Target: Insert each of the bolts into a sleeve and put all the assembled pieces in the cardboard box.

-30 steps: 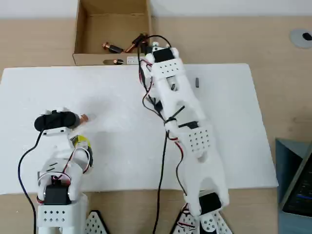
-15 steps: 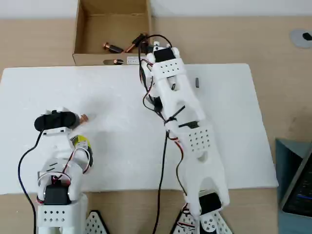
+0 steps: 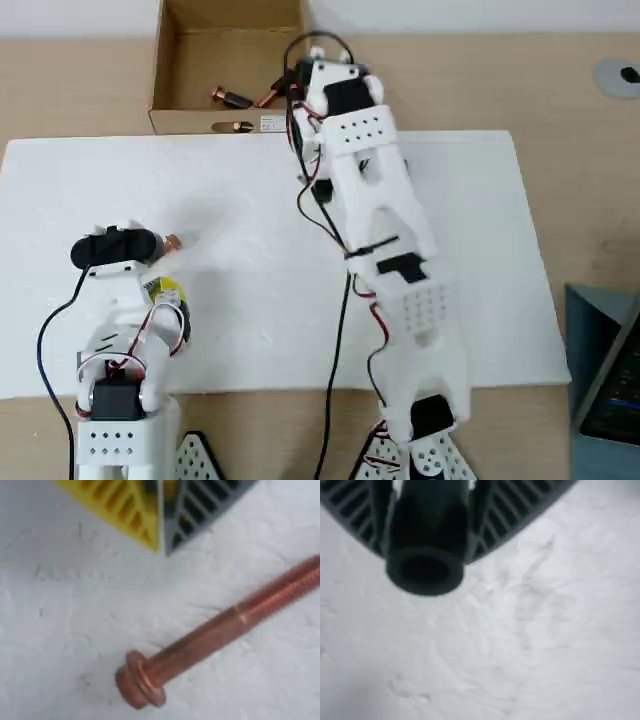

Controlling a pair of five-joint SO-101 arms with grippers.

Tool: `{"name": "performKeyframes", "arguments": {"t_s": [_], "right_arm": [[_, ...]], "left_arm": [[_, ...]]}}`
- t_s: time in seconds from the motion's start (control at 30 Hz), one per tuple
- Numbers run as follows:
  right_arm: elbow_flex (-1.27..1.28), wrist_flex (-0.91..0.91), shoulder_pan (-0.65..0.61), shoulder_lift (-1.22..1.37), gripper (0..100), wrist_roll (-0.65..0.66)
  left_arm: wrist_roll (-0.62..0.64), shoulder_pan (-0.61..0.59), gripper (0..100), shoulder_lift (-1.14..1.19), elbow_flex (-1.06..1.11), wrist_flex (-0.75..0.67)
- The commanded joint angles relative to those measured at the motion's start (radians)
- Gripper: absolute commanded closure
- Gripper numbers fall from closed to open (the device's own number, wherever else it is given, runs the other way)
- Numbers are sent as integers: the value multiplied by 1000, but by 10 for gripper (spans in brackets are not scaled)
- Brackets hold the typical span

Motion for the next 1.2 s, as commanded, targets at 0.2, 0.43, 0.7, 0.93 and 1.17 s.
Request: {"name": "performKeyframes", "arguments": {"t_s": [0.2, 0.43, 0.7, 0.93, 1.17], "right_arm": [[76, 23, 12, -398, 989, 28], [360, 23, 15, -769, 989, 28], [702, 18, 157, -1099, 989, 28], [918, -2, 292, -1290, 989, 51], [1115, -31, 308, -1508, 989, 49]], "left_arm": [[-77, -8, 998, -5, -12, -11], [-158, -49, 997, -1, -158, 43], [-201, -55, 997, 1, -262, 166], [-250, -55, 999, 153, -384, 166], [-252, -55, 999, 509, -666, 187]]}}
